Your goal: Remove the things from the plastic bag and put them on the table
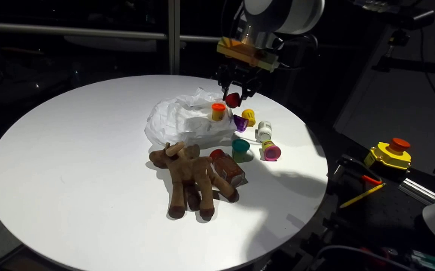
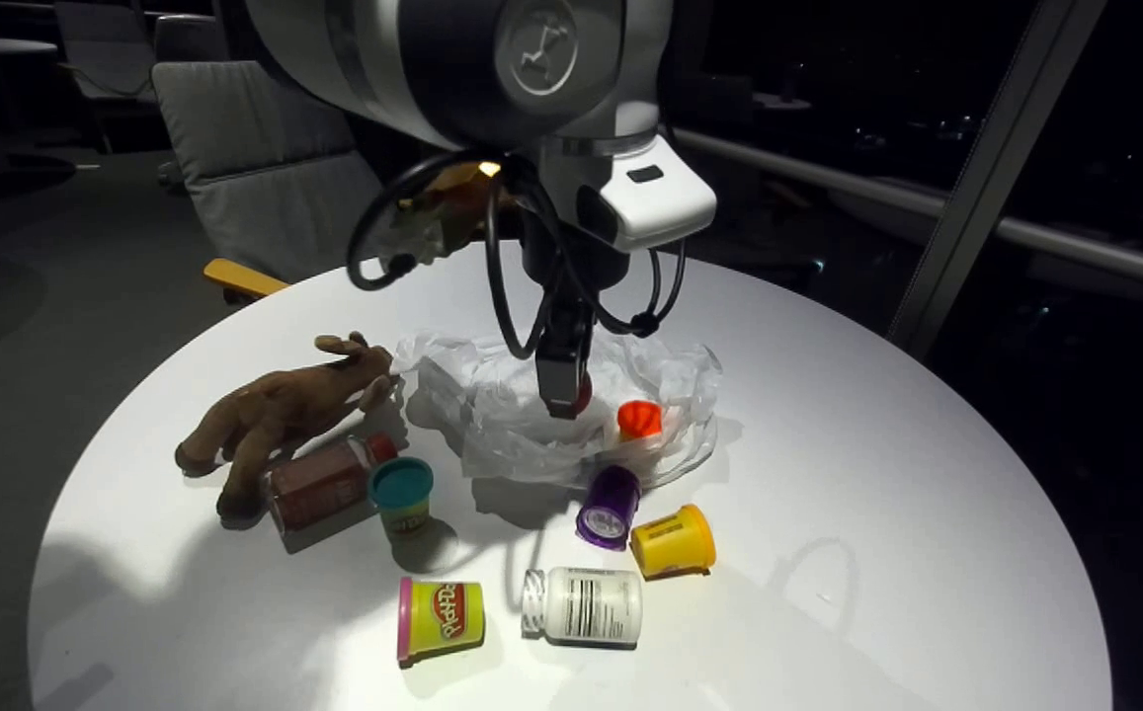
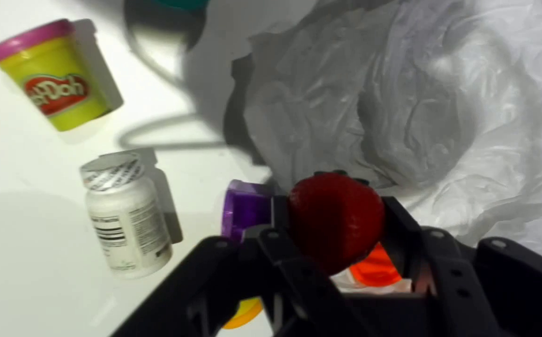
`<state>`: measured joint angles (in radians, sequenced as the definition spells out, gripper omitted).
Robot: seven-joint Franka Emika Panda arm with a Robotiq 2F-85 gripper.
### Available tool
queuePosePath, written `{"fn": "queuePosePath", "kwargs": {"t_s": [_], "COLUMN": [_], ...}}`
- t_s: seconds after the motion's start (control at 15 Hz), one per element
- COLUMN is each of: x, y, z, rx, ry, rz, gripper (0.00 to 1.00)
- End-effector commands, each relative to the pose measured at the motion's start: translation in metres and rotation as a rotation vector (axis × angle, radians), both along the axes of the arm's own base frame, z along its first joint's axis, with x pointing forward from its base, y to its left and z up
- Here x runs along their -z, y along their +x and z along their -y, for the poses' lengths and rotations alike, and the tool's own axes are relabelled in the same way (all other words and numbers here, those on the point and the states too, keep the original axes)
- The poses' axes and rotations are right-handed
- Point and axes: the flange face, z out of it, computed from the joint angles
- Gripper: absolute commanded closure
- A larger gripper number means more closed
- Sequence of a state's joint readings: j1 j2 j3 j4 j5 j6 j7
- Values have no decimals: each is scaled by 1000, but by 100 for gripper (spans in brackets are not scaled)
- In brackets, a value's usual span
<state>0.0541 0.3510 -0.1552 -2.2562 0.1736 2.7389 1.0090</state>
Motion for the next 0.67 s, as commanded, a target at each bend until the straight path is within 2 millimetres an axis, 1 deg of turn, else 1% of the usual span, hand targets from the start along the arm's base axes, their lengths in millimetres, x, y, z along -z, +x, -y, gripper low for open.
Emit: {"fn": "queuePosePath", "kwargs": {"t_s": [0.0,0.13,0.27,0.4,0.6], "x": [-25,-31,-35,-39,-46], "y": [-76,-111,-132,-148,-165], "z": [17,29,37,43,52], "rx": [15,38,57,69,53], "ry": [22,38,38,22,-20], "rz": [11,-8,-3,1,-18], "gripper": [75,75,75,75,75]}}
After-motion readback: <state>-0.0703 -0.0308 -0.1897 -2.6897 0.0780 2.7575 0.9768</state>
